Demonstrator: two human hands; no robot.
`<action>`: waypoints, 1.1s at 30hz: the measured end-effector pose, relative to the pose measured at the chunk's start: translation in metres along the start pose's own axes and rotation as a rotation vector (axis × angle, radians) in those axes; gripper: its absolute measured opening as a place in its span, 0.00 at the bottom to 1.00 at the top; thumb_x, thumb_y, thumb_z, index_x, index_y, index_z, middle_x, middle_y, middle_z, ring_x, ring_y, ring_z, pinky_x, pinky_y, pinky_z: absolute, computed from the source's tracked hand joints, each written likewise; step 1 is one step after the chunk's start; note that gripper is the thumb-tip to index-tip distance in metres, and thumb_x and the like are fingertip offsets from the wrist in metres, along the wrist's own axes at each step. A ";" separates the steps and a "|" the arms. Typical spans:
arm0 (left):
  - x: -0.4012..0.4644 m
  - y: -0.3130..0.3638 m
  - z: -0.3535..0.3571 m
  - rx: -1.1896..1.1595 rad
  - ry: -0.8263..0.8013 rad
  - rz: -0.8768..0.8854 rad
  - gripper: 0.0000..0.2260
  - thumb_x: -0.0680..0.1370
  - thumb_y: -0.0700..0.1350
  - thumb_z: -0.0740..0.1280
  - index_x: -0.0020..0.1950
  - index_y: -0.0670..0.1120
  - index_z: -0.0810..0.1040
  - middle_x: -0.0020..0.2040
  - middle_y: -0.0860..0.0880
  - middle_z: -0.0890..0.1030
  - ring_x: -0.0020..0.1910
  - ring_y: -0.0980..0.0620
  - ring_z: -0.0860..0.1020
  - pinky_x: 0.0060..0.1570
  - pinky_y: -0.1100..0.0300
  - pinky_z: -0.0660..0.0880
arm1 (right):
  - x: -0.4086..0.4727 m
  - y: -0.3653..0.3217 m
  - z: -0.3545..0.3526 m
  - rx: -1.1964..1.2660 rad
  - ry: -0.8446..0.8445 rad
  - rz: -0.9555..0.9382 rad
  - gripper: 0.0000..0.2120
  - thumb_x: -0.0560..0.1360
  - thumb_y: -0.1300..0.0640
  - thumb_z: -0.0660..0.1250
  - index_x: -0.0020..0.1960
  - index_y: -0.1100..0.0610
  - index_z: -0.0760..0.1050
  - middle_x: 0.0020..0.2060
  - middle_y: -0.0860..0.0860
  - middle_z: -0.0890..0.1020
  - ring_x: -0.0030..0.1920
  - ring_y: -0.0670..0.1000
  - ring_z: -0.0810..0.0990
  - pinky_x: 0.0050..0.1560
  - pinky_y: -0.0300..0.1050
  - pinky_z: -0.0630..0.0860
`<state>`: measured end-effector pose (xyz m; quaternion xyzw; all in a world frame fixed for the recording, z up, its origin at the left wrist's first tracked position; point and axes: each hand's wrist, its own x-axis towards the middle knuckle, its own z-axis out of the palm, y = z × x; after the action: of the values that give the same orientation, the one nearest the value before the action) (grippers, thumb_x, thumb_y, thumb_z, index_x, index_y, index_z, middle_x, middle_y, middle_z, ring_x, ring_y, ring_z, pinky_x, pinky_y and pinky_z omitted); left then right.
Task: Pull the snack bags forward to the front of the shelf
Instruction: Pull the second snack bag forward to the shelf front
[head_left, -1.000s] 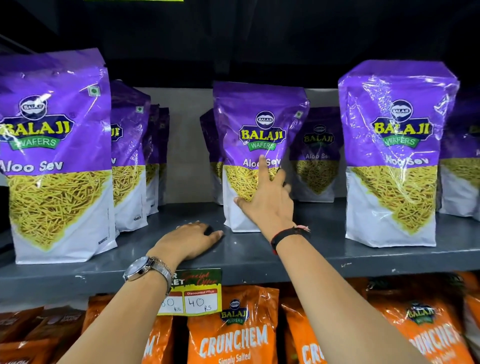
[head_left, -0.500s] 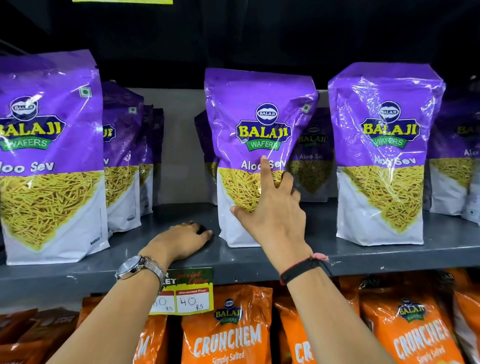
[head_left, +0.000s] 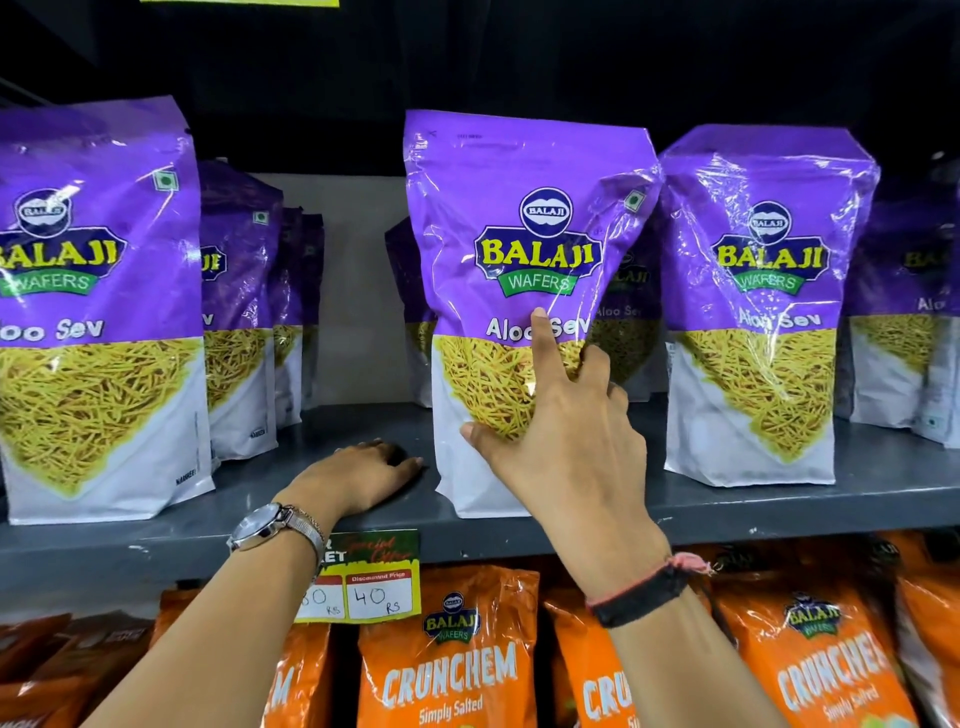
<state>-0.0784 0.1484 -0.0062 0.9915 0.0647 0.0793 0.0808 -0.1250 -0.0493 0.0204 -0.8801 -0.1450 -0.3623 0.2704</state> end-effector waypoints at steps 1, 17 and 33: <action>0.000 0.000 0.000 -0.004 0.002 -0.004 0.23 0.78 0.59 0.51 0.68 0.49 0.69 0.72 0.44 0.68 0.69 0.44 0.66 0.68 0.53 0.63 | -0.001 0.000 -0.001 -0.002 0.002 -0.001 0.47 0.66 0.37 0.70 0.74 0.43 0.44 0.68 0.57 0.61 0.63 0.61 0.67 0.50 0.53 0.75; 0.005 -0.004 0.005 -0.058 0.017 -0.023 0.23 0.78 0.60 0.52 0.67 0.49 0.70 0.71 0.44 0.69 0.68 0.45 0.68 0.65 0.55 0.64 | -0.012 -0.002 0.006 0.027 -0.010 -0.059 0.47 0.69 0.38 0.68 0.74 0.40 0.37 0.76 0.57 0.42 0.75 0.62 0.51 0.56 0.56 0.76; 0.003 -0.002 0.003 -0.030 0.034 -0.012 0.23 0.77 0.61 0.52 0.65 0.50 0.71 0.69 0.45 0.71 0.67 0.45 0.69 0.64 0.54 0.65 | 0.005 -0.001 0.025 0.007 -0.001 -0.045 0.45 0.70 0.38 0.67 0.75 0.43 0.40 0.74 0.58 0.49 0.72 0.62 0.55 0.54 0.55 0.77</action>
<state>-0.0750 0.1506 -0.0089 0.9882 0.0706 0.0969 0.0950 -0.1082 -0.0332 0.0091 -0.8758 -0.1662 -0.3674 0.2652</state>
